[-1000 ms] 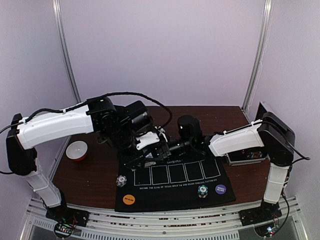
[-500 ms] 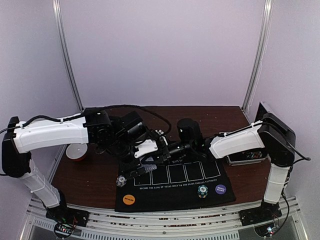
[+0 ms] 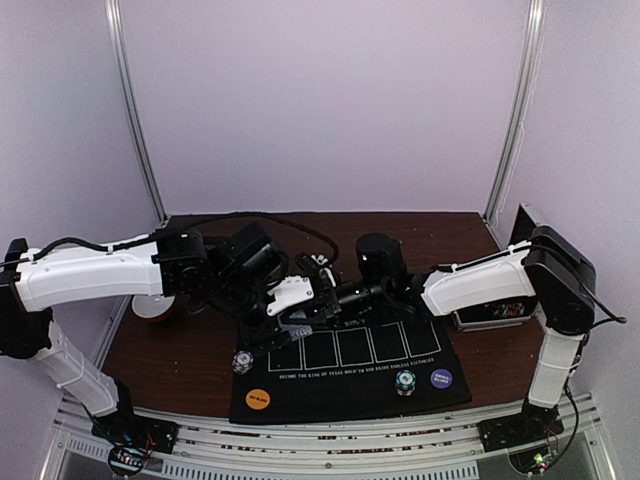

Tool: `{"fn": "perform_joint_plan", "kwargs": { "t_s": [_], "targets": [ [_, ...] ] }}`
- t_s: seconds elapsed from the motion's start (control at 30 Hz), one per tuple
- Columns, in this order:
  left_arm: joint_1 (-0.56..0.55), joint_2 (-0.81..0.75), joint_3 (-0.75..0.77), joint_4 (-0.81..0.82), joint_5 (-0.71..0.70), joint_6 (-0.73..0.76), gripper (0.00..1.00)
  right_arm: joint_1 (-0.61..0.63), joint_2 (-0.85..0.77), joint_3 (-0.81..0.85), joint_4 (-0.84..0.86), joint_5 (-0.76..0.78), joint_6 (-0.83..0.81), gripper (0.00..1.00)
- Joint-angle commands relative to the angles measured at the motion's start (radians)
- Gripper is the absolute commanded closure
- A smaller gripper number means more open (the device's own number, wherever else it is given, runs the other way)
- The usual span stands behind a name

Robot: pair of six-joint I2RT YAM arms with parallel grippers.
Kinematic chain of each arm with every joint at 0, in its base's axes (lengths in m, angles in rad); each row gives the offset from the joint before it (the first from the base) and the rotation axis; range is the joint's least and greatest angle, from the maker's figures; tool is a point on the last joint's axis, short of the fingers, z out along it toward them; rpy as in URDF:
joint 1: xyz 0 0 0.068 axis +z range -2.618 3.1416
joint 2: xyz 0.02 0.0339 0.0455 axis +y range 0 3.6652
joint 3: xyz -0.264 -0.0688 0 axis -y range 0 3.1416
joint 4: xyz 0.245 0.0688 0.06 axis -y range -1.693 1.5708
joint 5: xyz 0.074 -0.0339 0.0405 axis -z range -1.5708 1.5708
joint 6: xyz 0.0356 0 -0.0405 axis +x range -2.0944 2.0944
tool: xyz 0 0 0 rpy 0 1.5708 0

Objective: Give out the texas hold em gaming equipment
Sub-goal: Pass from the right arm to the left

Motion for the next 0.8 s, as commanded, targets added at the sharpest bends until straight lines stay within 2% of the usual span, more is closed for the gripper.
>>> {"fn": "perform_joint_plan", "kwargs": {
  "t_s": [0.0, 0.17, 0.3, 0.4, 0.53, 0.77],
  "targets": [
    [0.023, -0.045, -0.027, 0.084, -0.027, 0.009, 0.26, 0.02, -0.05, 0.03, 0.043, -0.028, 0.021, 1.0],
    [0.028, -0.058, -0.037, 0.085, -0.025, 0.006, 0.37, 0.02, -0.06, 0.026, 0.033, -0.017, 0.015, 1.0],
    [0.029, -0.056, -0.03, 0.085, -0.011, 0.004, 0.39, 0.02, -0.056, 0.022, 0.02, -0.009, 0.007, 0.99],
    [0.029, -0.056, -0.026, 0.082, 0.003, 0.006, 0.4, 0.02, -0.06, 0.018, 0.002, 0.011, -0.013, 0.91],
    [0.029, -0.061, -0.026, 0.07, 0.012, 0.01, 0.42, 0.018, -0.072, 0.035, -0.115, 0.056, -0.099, 0.8],
    [0.029, -0.07, -0.038, 0.058, 0.017, 0.013, 0.45, 0.007, -0.104, 0.044, -0.248, 0.133, -0.183, 0.71]
  ]
}}
